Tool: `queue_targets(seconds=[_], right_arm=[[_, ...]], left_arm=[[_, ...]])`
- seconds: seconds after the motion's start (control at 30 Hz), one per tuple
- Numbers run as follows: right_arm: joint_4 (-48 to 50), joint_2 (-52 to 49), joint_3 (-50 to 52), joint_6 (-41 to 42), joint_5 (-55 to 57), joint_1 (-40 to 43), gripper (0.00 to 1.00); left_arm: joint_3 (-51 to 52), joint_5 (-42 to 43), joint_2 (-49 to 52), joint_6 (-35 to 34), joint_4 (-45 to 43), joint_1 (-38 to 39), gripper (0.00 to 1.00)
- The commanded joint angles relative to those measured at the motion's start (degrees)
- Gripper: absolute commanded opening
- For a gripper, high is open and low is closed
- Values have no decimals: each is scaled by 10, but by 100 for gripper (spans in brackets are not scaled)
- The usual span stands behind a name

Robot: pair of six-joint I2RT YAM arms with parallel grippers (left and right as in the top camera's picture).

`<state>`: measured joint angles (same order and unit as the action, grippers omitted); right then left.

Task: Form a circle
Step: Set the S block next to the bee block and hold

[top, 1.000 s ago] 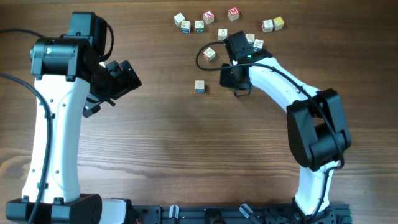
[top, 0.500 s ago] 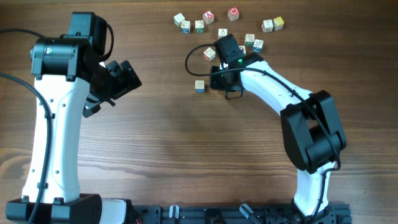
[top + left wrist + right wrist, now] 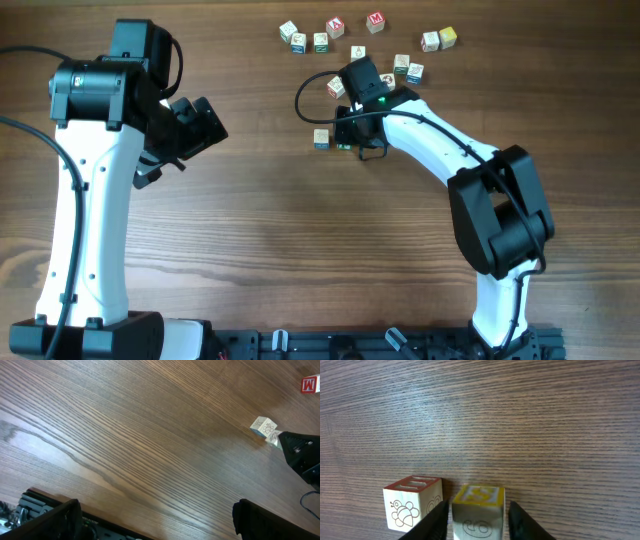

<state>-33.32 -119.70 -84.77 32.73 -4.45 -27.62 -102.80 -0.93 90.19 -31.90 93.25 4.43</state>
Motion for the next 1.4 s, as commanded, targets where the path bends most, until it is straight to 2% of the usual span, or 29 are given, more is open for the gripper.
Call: queue_targets(seconds=[0.0,0.43,0.6,0.8,1.37], right_arm=[[3,-13,0,5,12,-2,42],[-4,-9,-9,5,12,-1,40],[-18,-9,-9,4,12,-1,31],[-15,-9,-9,23,12,-1,28],[11,-9,-9,18,-7,-1,28]], left_arm=[[2,3,-4,-5,0,0,100],[2,3,-4,-5,0,0,100],[2,3,-4,-5,0,0,100],[2,3,-4,-5,0,0,100],[2,3,-4,-5,0,0,100]])
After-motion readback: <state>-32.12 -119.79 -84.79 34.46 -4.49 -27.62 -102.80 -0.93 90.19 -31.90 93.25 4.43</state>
